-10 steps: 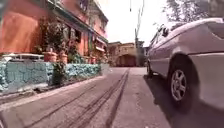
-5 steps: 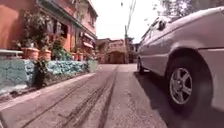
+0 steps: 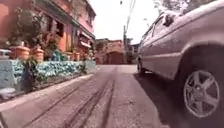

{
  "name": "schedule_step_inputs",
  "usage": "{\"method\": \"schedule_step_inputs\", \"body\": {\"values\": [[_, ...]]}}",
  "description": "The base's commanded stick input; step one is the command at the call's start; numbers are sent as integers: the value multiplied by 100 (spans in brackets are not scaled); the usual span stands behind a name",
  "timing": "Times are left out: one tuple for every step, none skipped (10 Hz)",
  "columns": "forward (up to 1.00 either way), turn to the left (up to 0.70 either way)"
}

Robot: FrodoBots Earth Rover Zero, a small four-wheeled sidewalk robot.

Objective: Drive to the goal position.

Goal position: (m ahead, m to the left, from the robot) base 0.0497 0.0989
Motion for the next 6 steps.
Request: {"method": "schedule_step_inputs", "body": {"values": [[70, 1], [70, 1], [70, 1], [70, 1], [70, 1], [70, 1]]}}
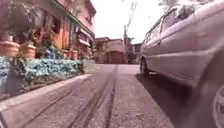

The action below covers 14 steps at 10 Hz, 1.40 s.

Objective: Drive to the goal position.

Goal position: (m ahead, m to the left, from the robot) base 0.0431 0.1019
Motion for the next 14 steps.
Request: {"method": "schedule_step_inputs", "body": {"values": [[70, 1], [70, 1], [70, 1], [70, 1], [70, 1], [70, 1], [70, 1], [70, -5], [70, -11], [70, -17], [70, -22], [70, -28], [70, -34], [70, -20]]}}
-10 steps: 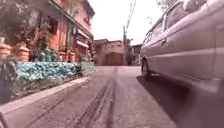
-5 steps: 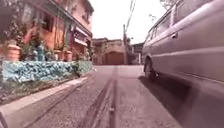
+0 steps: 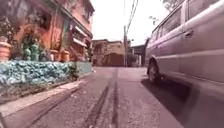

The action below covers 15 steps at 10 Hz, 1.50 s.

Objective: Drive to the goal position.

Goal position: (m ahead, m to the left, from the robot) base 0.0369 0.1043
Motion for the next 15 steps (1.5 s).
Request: {"method": "schedule_step_inputs", "body": {"values": [[70, -6], [70, 1], [70, 1], [70, 1], [70, 1], [70, 1], [70, 1], [70, 1], [70, 1], [70, 1], [70, 1], [70, 1], [70, 1], [70, 1], [70, 1]]}}
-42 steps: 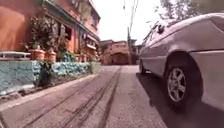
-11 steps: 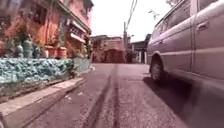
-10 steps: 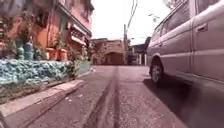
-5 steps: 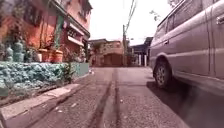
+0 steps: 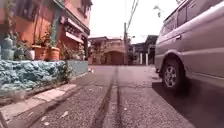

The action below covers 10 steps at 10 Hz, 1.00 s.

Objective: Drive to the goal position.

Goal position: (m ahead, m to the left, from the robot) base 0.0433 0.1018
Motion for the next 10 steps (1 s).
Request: {"method": "schedule_step_inputs", "body": {"values": [[70, 1], [70, 1], [70, 1], [70, 1], [70, 1], [70, 1], [70, 1], [70, 1], [70, -6], [70, -13]]}}
